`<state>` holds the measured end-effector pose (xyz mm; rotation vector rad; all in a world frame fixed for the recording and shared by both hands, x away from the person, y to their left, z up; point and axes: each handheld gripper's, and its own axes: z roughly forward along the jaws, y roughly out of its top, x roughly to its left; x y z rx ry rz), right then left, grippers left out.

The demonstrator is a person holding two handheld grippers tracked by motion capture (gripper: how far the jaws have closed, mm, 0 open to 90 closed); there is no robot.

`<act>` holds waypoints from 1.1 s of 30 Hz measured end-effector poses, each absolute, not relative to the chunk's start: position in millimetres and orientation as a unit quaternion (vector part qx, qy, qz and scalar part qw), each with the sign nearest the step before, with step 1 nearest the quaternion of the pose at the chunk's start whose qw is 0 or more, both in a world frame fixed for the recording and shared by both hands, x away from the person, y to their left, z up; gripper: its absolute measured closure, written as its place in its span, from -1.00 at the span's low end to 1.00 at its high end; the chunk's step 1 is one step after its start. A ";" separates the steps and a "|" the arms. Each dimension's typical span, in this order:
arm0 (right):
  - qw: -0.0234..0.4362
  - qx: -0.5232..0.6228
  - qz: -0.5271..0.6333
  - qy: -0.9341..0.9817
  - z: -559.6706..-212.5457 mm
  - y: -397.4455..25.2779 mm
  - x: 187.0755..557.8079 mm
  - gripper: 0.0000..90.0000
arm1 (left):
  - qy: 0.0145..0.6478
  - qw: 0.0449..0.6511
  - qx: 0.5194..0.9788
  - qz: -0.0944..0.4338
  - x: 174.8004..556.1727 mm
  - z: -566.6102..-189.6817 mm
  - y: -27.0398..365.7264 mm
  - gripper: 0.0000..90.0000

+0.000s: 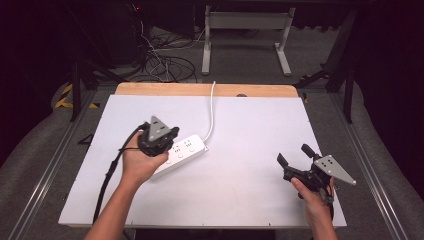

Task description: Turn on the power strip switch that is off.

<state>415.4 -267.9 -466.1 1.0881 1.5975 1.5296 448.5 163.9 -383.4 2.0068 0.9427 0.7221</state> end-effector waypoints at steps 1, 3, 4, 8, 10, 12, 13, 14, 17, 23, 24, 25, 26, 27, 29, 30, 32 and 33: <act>0.331 0.416 0.586 0.611 -466.0 -267.6 415.6 -0.89 | 0.373 0.386 0.798 0.277 453.0 -386.8 156.0 1.00; 0.331 0.414 0.587 0.613 -465.7 -267.0 416.1 -0.89 | 0.372 0.359 0.815 0.262 462.3 -394.2 142.2 1.00; 0.329 0.414 0.587 0.613 -465.7 -266.5 416.1 -0.89 | 0.372 0.347 0.822 0.256 466.4 -398.0 135.8 1.00; 0.326 0.412 0.587 0.616 -465.9 -265.4 416.4 -0.89 | 0.381 0.297 0.844 0.233 479.9 -412.6 118.1 1.00; 0.326 0.409 0.588 0.617 -465.9 -265.5 416.9 -0.89 | 0.385 0.272 0.852 0.227 484.5 -419.6 114.2 1.00; 0.326 0.409 0.588 0.617 -465.7 -266.1 417.3 -0.88 | 0.392 0.255 0.857 0.216 487.6 -425.2 113.2 1.00; 0.327 0.410 0.588 0.616 -465.6 -266.5 417.5 -0.88 | 0.394 0.248 0.858 0.216 488.7 -427.8 113.0 1.00; 0.327 0.410 0.588 0.616 -465.6 -266.5 417.5 -0.88 | 0.396 0.242 0.860 0.212 489.4 -429.8 113.2 1.00; 0.325 0.411 0.589 0.615 -465.4 -266.4 417.3 -0.88 | 0.401 0.244 0.858 0.209 490.8 -434.9 113.4 1.00; 0.323 0.408 0.588 0.619 -465.7 -262.7 417.4 -0.88 | 0.410 0.246 0.855 0.203 494.3 -444.5 112.8 1.00; 0.322 0.407 0.587 0.622 -465.9 -261.7 417.4 -0.88 | 0.409 0.247 0.855 0.201 495.0 -444.4 113.1 1.00; 0.322 0.407 0.587 0.622 -465.9 -261.7 417.4 -0.88 | 0.410 0.247 0.855 0.200 495.1 -444.4 113.4 1.00; 0.322 0.407 0.586 0.622 -466.1 -261.5 417.6 -0.88 | 0.412 0.246 0.855 0.198 494.9 -444.1 113.8 1.00; 0.322 0.409 0.586 0.621 -466.1 -262.0 417.5 -0.88 | 0.412 0.247 0.855 0.197 494.7 -444.2 114.1 1.00; 0.322 0.409 0.587 0.620 -465.9 -262.4 417.4 -0.88 | 0.411 0.244 0.856 0.200 494.0 -444.5 114.2 1.00; 0.324 0.410 0.587 0.619 -465.4 -263.2 416.8 -0.88 | 0.413 0.245 0.855 0.199 493.9 -444.8 114.2 1.00; 0.324 0.410 0.587 0.618 -465.1 -263.5 416.4 -0.88 | 0.416 0.251 0.852 0.198 493.8 -445.9 115.3 1.00; 0.324 0.410 0.588 0.617 -464.5 -263.8 415.6 -0.87 | 0.419 0.256 0.849 0.196 493.8 -446.3 116.3 1.00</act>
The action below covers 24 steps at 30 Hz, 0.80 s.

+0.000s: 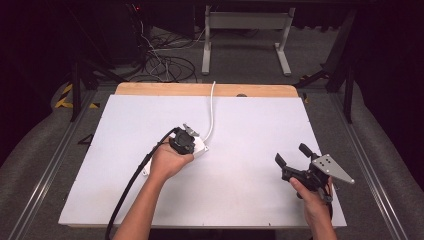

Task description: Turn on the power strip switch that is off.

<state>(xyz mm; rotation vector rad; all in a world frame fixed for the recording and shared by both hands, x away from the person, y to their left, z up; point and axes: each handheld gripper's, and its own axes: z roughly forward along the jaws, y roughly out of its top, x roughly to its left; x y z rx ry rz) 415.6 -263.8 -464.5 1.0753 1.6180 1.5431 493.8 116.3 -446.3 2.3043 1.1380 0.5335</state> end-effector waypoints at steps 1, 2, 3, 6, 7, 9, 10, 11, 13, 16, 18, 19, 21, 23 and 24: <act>0.324 0.410 0.588 0.617 -464.5 -263.8 415.6 -0.87 | 0.420 0.260 0.848 0.193 493.9 -446.8 117.3 1.00; 0.325 0.408 0.588 0.618 -464.5 -264.0 415.3 -0.87 | 0.419 0.263 0.848 0.192 493.8 -447.5 117.8 1.00; 0.326 0.409 0.588 0.617 -464.6 -263.9 415.4 -0.87 | 0.419 0.263 0.848 0.193 493.8 -447.7 117.8 1.00; 0.325 0.412 0.586 0.618 -464.9 -263.9 415.7 -0.87 | 0.422 0.253 0.848 0.198 493.1 -447.5 115.0 1.00; 0.325 0.412 0.586 0.618 -464.9 -263.9 415.7 -0.87 | 0.423 0.253 0.847 0.198 493.3 -447.5 115.1 1.00; 0.325 0.412 0.586 0.617 -464.4 -263.8 415.2 -0.87 | 0.427 0.256 0.846 0.191 494.1 -447.5 116.3 1.00; 0.325 0.411 0.587 0.617 -464.1 -264.0 414.9 -0.87 | 0.427 0.255 0.846 0.189 494.3 -447.4 116.6 1.00; 0.325 0.411 0.587 0.617 -464.1 -264.0 414.9 -0.87 | 0.430 0.254 0.846 0.188 494.8 -447.2 117.5 1.00; 0.326 0.412 0.588 0.616 -463.7 -264.4 414.2 -0.87 | 0.432 0.256 0.846 0.183 495.8 -447.0 119.2 1.00; 0.326 0.413 0.588 0.614 -463.5 -264.9 414.2 -0.87 | 0.430 0.257 0.844 0.190 495.4 -448.0 117.9 1.00; 0.326 0.413 0.588 0.614 -463.5 -265.1 414.7 -0.87 | 0.435 0.263 0.841 0.187 496.0 -448.5 118.4 1.00; 0.326 0.414 0.588 0.614 -463.6 -264.9 414.7 -0.87 | 0.435 0.262 0.841 0.185 496.7 -448.1 118.4 1.00; 0.325 0.413 0.587 0.616 -463.9 -264.2 414.8 -0.87 | 0.436 0.264 0.841 0.181 497.3 -448.0 119.3 1.00; 0.324 0.412 0.588 0.616 -463.7 -264.1 414.6 -0.87 | 0.435 0.261 0.841 0.187 496.0 -448.4 118.1 1.00; 0.325 0.414 0.588 0.615 -463.6 -264.6 414.6 -0.87 | 0.434 0.261 0.841 0.189 495.9 -448.6 117.7 1.00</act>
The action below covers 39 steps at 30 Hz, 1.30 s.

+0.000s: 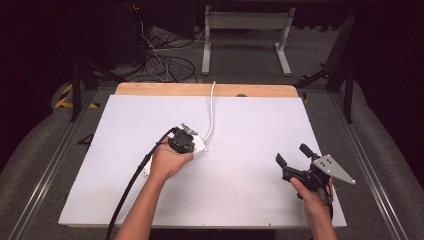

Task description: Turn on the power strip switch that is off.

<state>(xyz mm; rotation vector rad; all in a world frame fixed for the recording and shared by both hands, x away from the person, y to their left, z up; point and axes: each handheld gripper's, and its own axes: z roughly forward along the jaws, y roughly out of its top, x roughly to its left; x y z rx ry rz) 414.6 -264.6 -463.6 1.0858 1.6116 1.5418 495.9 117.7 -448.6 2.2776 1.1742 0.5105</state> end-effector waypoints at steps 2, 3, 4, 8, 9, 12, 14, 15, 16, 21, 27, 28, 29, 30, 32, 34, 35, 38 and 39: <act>0.325 0.415 0.587 0.614 -463.7 -265.2 414.8 -0.87 | 0.435 0.260 0.842 0.186 496.4 -448.1 117.9 1.00; 0.326 0.418 0.586 0.613 -463.9 -266.6 415.0 -0.87 | 0.436 0.261 0.842 0.185 496.6 -448.2 118.1 1.00; 0.326 0.418 0.586 0.613 -463.9 -266.6 415.0 -0.87 | 0.435 0.262 0.843 0.178 496.9 -448.7 118.2 1.00; 0.325 0.420 0.588 0.610 -463.3 -267.2 414.1 -0.87 | 0.427 0.259 0.844 0.198 494.0 -451.2 113.7 1.00; 0.325 0.420 0.588 0.610 -463.1 -267.0 413.9 -0.87 | 0.429 0.261 0.841 0.199 493.6 -451.8 113.5 1.00; 0.326 0.418 0.589 0.610 -462.4 -266.4 413.3 -0.87 | 0.431 0.266 0.840 0.195 493.9 -452.0 115.2 1.00; 0.326 0.417 0.588 0.611 -462.7 -266.5 413.4 -0.87 | 0.432 0.267 0.840 0.192 494.2 -451.8 115.7 1.00; 0.326 0.419 0.588 0.611 -463.4 -267.6 414.0 -0.87 | 0.434 0.270 0.839 0.188 494.6 -451.9 116.7 1.00; 0.326 0.419 0.588 0.611 -463.4 -267.6 414.0 -0.87 | 0.434 0.271 0.838 0.187 494.8 -451.7 117.3 1.00; 0.325 0.423 0.586 0.610 -463.7 -268.3 413.7 -0.87 | 0.430 0.275 0.840 0.184 495.3 -452.0 118.7 1.00; 0.325 0.420 0.582 0.615 -464.5 -266.1 413.6 -0.87 | 0.430 0.277 0.840 0.181 495.9 -451.8 119.6 1.00; 0.325 0.421 0.582 0.615 -464.5 -266.3 413.6 -0.87 | 0.432 0.278 0.839 0.177 496.7 -451.2 120.5 1.00; 0.325 0.422 0.582 0.615 -464.6 -266.6 413.7 -0.87 | 0.432 0.278 0.839 0.177 496.7 -451.2 120.5 1.00; 0.325 0.422 0.582 0.615 -464.6 -266.6 413.7 -0.87 | 0.431 0.277 0.840 0.177 496.8 -451.1 120.3 1.00; 0.326 0.421 0.583 0.615 -464.7 -267.2 413.8 -0.86 | 0.430 0.279 0.840 0.180 496.4 -451.3 119.7 1.00; 0.324 0.422 0.581 0.616 -465.7 -267.3 414.6 -0.86 | 0.431 0.286 0.836 0.183 495.8 -451.0 120.0 1.00; 0.323 0.423 0.581 0.616 -466.0 -267.2 415.1 -0.86 | 0.433 0.286 0.836 0.178 496.0 -450.9 120.4 1.00; 0.324 0.424 0.580 0.616 -466.2 -266.8 415.6 -0.86 | 0.432 0.290 0.834 0.182 494.9 -451.6 120.8 1.00; 0.325 0.421 0.582 0.615 -465.7 -266.7 415.5 -0.86 | 0.432 0.296 0.832 0.183 494.1 -451.9 120.7 1.00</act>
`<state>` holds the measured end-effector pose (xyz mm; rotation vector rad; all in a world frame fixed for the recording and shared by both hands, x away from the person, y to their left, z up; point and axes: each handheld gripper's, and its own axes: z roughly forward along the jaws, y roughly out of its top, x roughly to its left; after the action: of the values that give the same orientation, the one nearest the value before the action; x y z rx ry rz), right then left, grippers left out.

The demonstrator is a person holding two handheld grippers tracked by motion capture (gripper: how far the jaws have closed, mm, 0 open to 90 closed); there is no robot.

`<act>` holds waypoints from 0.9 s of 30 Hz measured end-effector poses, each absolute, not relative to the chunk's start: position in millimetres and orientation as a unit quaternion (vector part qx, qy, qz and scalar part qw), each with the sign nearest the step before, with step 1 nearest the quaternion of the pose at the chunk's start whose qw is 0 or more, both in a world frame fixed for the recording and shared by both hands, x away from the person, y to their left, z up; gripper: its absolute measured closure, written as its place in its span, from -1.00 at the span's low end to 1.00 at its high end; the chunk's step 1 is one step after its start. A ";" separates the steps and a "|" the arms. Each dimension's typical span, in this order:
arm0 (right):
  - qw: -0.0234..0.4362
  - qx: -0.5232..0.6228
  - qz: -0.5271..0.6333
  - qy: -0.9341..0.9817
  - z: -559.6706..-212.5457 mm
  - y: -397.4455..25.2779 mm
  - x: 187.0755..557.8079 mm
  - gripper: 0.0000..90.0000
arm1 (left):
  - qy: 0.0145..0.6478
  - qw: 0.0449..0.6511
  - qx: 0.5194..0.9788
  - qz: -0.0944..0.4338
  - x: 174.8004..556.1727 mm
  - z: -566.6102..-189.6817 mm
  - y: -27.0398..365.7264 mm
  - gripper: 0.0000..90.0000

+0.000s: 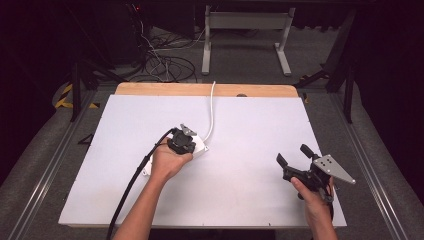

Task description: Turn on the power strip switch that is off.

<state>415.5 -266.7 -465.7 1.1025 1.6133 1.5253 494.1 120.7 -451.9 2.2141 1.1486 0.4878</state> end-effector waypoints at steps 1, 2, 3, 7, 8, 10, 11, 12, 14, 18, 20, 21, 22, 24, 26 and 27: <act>0.325 0.421 0.582 0.615 -465.7 -266.7 415.5 -0.86 | 0.431 0.303 0.829 0.186 493.5 -452.0 120.9 1.00; 0.325 0.421 0.583 0.614 -465.3 -266.8 414.8 -0.86 | 0.428 0.305 0.830 0.187 493.0 -451.8 121.2 1.00; 0.325 0.421 0.583 0.614 -465.3 -266.8 414.8 -0.86 | 0.426 0.310 0.828 0.195 491.6 -451.6 121.5 1.00; 0.326 0.423 0.584 0.611 -464.7 -268.0 413.8 -0.86 | 0.423 0.365 0.801 0.215 483.2 -443.1 130.7 1.00; 0.326 0.423 0.584 0.612 -464.9 -268.4 413.8 -0.86 | 0.423 0.381 0.793 0.219 480.5 -439.3 134.2 1.00; 0.326 0.422 0.584 0.612 -465.1 -268.9 414.1 -0.86 | 0.420 0.413 0.774 0.232 473.3 -429.5 142.6 1.00; 0.326 0.423 0.584 0.612 -465.1 -269.0 414.2 -0.86 | 0.416 0.426 0.766 0.243 468.8 -423.9 148.1 1.00; 0.326 0.422 0.584 0.612 -465.0 -268.7 414.3 -0.86 | 0.416 0.443 0.753 0.253 463.1 -418.6 153.8 1.00; 0.326 0.422 0.584 0.612 -464.9 -268.4 414.3 -0.86 | 0.413 0.477 0.724 0.280 449.9 -408.5 168.2 1.00; 0.325 0.423 0.583 0.612 -464.6 -267.5 414.0 -0.86 | 0.417 0.523 0.670 0.320 422.6 -395.3 199.5 1.00; 0.326 0.421 0.584 0.613 -464.2 -267.1 413.6 -0.86 | 0.415 0.536 0.652 0.341 407.6 -393.4 216.1 1.00; 0.326 0.421 0.585 0.612 -463.8 -266.9 413.2 -0.86 | 0.414 0.541 0.645 0.346 402.9 -393.5 221.7 1.00; 0.326 0.421 0.585 0.612 -463.8 -266.9 413.2 -0.86 | 0.413 0.546 0.638 0.352 396.7 -394.2 229.2 1.00; 0.326 0.422 0.583 0.613 -464.3 -266.9 413.5 -0.86 | 0.412 0.556 0.626 0.360 385.3 -398.2 242.7 1.00; 0.325 0.422 0.582 0.614 -464.8 -266.7 414.2 -0.86 | 0.413 0.563 0.615 0.368 376.1 -405.6 253.3 1.00; 0.325 0.421 0.581 0.616 -465.1 -266.3 414.3 -0.85 | 0.414 0.563 0.612 0.371 372.8 -409.9 257.4 1.00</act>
<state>414.3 -266.3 -465.1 1.1048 1.6147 1.5248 372.8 257.4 -409.9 1.4404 0.9736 0.8734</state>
